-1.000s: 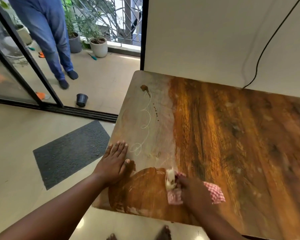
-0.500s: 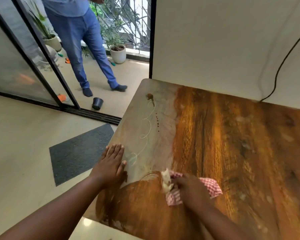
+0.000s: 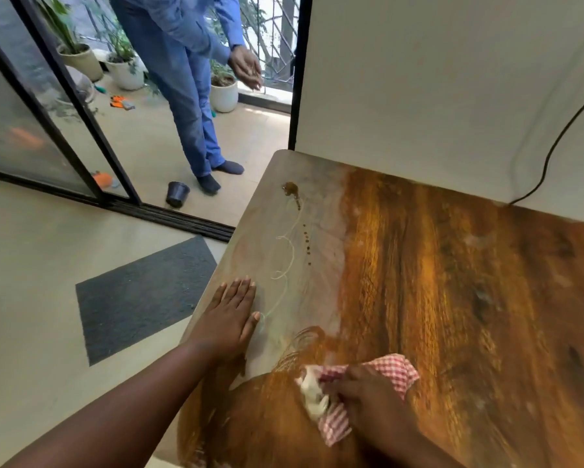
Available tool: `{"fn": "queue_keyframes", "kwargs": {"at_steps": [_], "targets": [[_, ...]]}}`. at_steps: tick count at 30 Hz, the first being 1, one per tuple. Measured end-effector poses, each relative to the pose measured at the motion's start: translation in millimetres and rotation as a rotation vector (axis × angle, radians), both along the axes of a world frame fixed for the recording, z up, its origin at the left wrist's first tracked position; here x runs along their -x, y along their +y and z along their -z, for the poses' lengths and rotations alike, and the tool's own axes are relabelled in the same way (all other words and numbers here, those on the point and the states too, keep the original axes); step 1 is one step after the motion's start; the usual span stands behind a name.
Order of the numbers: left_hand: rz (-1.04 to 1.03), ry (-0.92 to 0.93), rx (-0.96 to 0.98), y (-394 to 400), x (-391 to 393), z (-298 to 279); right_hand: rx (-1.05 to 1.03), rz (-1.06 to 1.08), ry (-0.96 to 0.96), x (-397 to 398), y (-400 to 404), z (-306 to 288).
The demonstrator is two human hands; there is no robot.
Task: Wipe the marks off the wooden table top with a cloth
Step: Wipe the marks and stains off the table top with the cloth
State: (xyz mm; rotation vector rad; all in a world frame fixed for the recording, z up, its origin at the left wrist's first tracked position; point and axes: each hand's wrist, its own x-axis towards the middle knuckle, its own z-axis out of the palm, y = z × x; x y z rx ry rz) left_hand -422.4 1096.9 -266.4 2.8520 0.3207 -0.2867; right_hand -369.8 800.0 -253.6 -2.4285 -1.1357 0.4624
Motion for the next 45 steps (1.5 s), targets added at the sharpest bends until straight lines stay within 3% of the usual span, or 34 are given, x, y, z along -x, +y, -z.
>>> {"fn": "queue_keyframes", "kwargs": {"at_steps": [3, 6, 10, 12, 15, 20, 22, 26, 31, 34, 38, 41, 45], "targets": [[0.029, -0.067, 0.046, 6, -24, 3, -0.036, 0.342, -0.043, -38, 26, 1], [0.063, -0.125, 0.099, 10, -52, 4, -0.037, 0.472, -0.044, -56, 78, 3], [0.125, -0.128, 0.091, 17, -88, 8, -0.056, 0.322, -0.02, -16, 100, 4], [0.124, -0.142, 0.095, 19, -102, 11, -0.04, 0.186, 0.004, 10, 77, 3], [0.146, -0.157, 0.049, 22, -118, 18, -0.055, 0.104, -0.108, 13, 40, 11], [0.168, -0.191, -0.057, 34, -144, 27, -0.029, 0.564, -0.109, -50, 67, 12], [0.115, -0.218, -0.068, 45, -154, 26, -0.019, 0.634, -0.108, -83, 102, 12], [-0.019, -0.262, -0.026, 57, -159, 25, -0.051, 0.436, -0.043, -87, 141, 10], [-0.045, -0.262, 0.005, 53, -161, 22, -0.04, 0.161, -0.092, -48, 68, 9], [-0.056, -0.261, 0.013, 54, -162, 24, -0.035, 0.355, -0.105, -103, 53, 14], [-0.078, -0.254, 0.046, 53, -163, 26, 0.002, 0.622, -0.159, -195, 120, 14], [-0.085, -0.234, 0.037, 54, -165, 25, -0.075, 0.517, -0.111, -193, 156, 12], [-0.084, -0.219, 0.025, 55, -166, 26, -0.109, 0.263, -0.068, -138, 114, 16]]}}
